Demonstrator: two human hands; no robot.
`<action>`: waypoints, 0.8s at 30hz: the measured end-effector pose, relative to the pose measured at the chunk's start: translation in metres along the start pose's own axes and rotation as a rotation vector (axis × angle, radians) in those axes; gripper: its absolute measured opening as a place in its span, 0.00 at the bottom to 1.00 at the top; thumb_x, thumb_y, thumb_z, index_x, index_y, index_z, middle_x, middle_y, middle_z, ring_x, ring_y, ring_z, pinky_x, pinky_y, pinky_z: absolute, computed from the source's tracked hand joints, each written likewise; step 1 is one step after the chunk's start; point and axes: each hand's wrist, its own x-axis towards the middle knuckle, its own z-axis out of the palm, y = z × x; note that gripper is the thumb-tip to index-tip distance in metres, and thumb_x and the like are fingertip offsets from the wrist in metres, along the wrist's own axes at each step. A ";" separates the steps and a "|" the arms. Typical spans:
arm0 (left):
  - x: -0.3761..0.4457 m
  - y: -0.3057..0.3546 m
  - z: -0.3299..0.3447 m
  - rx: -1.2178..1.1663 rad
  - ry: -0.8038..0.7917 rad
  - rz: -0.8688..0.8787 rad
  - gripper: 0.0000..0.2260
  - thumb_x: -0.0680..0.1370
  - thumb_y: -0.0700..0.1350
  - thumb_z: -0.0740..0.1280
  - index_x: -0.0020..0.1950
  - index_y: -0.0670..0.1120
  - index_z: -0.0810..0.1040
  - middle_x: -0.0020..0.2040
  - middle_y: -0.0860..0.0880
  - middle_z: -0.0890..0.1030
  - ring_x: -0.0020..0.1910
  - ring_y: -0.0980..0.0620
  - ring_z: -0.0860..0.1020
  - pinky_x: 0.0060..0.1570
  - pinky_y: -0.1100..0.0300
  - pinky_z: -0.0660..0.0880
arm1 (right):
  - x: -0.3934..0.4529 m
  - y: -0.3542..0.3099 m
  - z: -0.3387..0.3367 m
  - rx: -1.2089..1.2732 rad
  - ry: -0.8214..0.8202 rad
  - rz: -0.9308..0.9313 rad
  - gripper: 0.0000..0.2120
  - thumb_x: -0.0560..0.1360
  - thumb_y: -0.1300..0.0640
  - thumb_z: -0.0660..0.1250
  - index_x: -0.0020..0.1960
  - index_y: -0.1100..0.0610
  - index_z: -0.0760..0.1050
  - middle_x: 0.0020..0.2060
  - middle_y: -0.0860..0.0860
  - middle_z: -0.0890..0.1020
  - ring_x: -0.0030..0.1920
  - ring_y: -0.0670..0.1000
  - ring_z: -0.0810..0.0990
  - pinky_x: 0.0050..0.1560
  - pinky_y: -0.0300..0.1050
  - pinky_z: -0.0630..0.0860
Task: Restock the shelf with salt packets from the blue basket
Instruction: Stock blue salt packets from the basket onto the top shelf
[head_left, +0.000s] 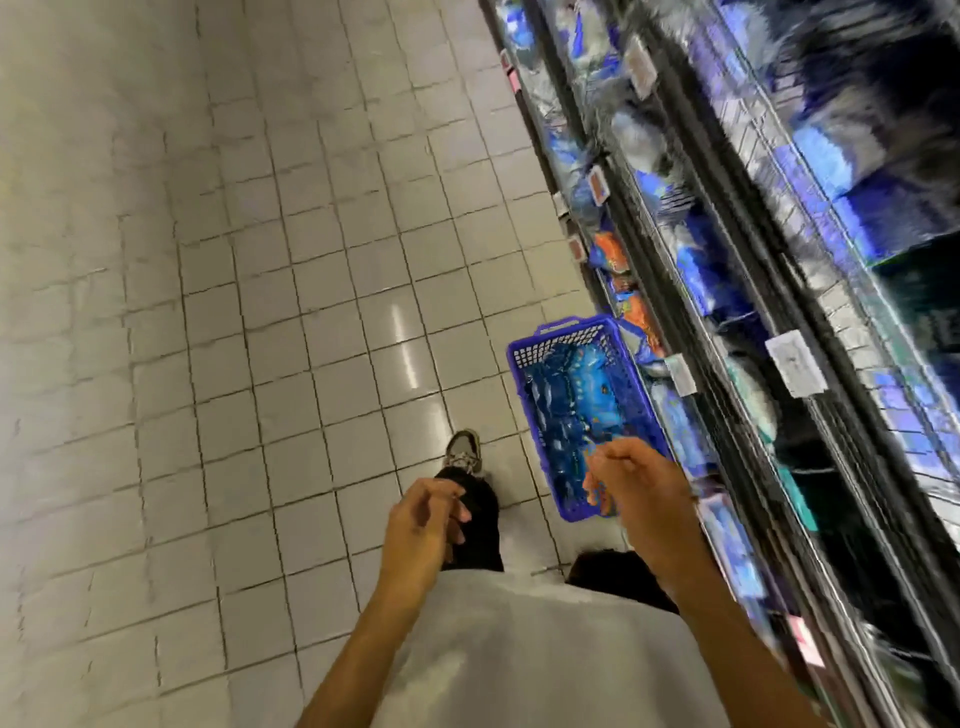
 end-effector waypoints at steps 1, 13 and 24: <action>0.025 0.010 -0.004 0.066 -0.064 0.008 0.10 0.85 0.41 0.60 0.49 0.43 0.81 0.37 0.48 0.83 0.31 0.52 0.78 0.30 0.58 0.72 | 0.007 0.000 0.008 0.011 0.067 0.019 0.08 0.72 0.51 0.67 0.36 0.53 0.75 0.27 0.52 0.79 0.27 0.47 0.73 0.28 0.39 0.70; 0.242 0.043 0.067 0.452 -0.418 -0.102 0.11 0.84 0.41 0.60 0.51 0.38 0.80 0.40 0.43 0.82 0.34 0.48 0.77 0.30 0.60 0.70 | 0.053 0.071 0.020 -0.027 0.355 0.333 0.12 0.80 0.64 0.65 0.42 0.49 0.78 0.32 0.49 0.83 0.31 0.45 0.79 0.36 0.42 0.74; 0.418 -0.109 0.247 0.896 -0.588 0.013 0.11 0.82 0.45 0.59 0.52 0.42 0.80 0.48 0.42 0.84 0.46 0.43 0.83 0.47 0.50 0.82 | 0.251 0.337 -0.016 -0.063 0.349 0.713 0.08 0.81 0.59 0.61 0.44 0.56 0.75 0.42 0.61 0.84 0.41 0.59 0.84 0.48 0.59 0.83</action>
